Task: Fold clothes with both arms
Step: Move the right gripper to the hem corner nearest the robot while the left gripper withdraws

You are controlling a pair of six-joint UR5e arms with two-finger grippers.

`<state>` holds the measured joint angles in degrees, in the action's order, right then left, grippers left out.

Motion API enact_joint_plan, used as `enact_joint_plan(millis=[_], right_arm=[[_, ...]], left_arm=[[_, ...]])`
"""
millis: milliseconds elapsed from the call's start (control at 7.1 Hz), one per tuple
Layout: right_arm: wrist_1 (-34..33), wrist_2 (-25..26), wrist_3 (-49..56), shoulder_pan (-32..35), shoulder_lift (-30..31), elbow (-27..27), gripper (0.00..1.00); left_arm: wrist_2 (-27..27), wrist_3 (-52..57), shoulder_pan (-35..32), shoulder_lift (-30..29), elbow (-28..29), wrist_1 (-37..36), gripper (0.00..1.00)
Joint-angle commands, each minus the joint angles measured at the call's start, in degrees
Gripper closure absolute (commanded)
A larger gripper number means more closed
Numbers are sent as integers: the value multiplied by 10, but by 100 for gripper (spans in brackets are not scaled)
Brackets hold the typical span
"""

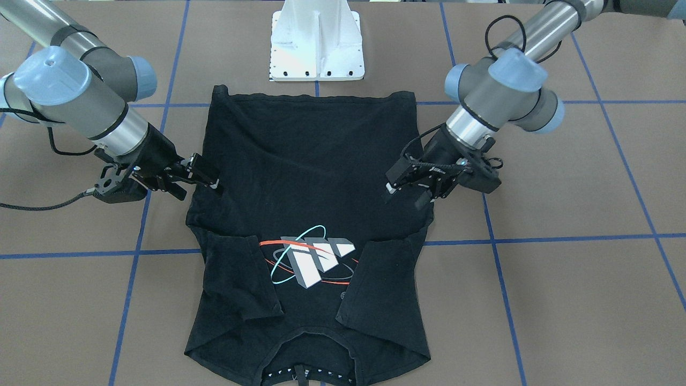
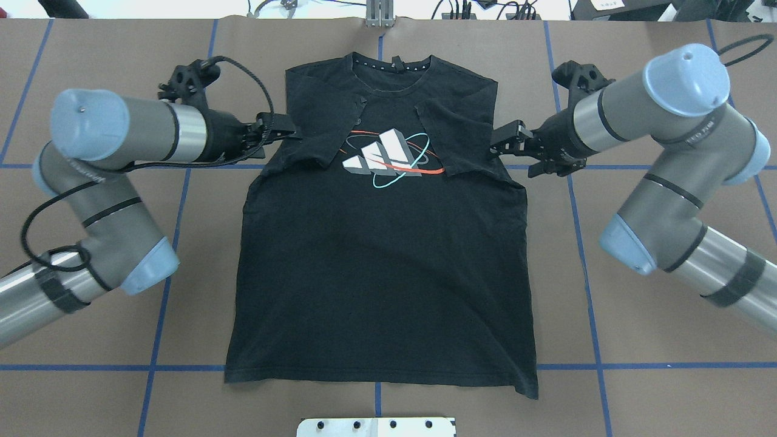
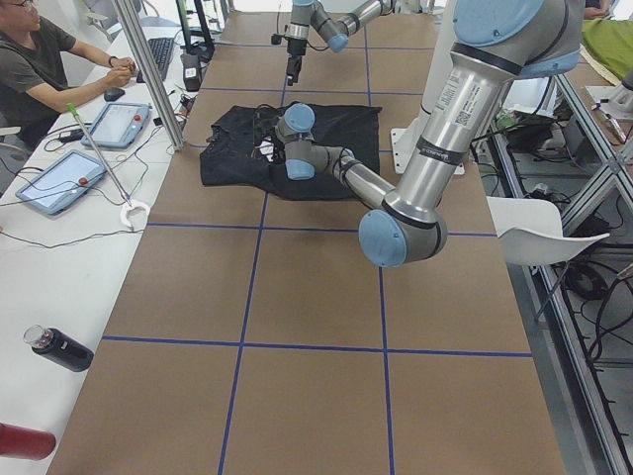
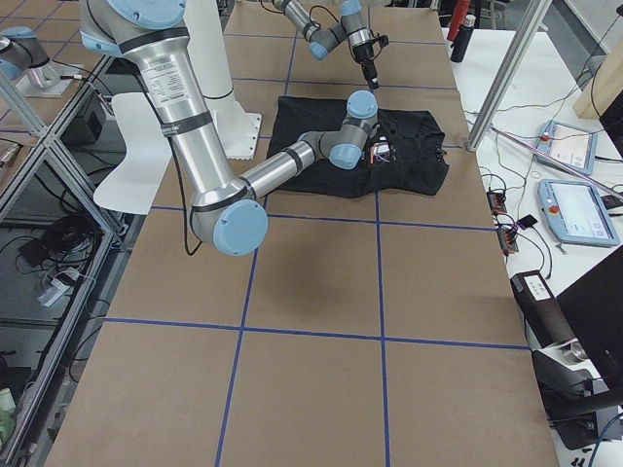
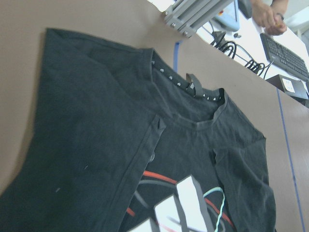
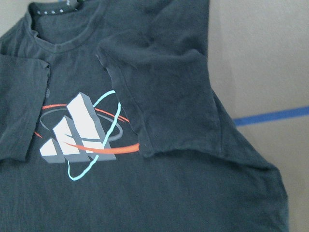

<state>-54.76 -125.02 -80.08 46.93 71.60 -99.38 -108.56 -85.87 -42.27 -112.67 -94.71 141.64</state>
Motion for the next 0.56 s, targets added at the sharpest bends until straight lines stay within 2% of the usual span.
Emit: enact_joint_plan(millis=[0,141,422], right_arm=[[1,-2,-24,-44,84,-66,0],[5,16,-25,-96,112,-79,0],[6,90,-57,-208,146,-109,0]], left_arm=[[-6,-1,2,88,-91,-13,1],[-3,-1,2,109,-113,-12,1],[-1,-1,4,136,-146,-10,1]])
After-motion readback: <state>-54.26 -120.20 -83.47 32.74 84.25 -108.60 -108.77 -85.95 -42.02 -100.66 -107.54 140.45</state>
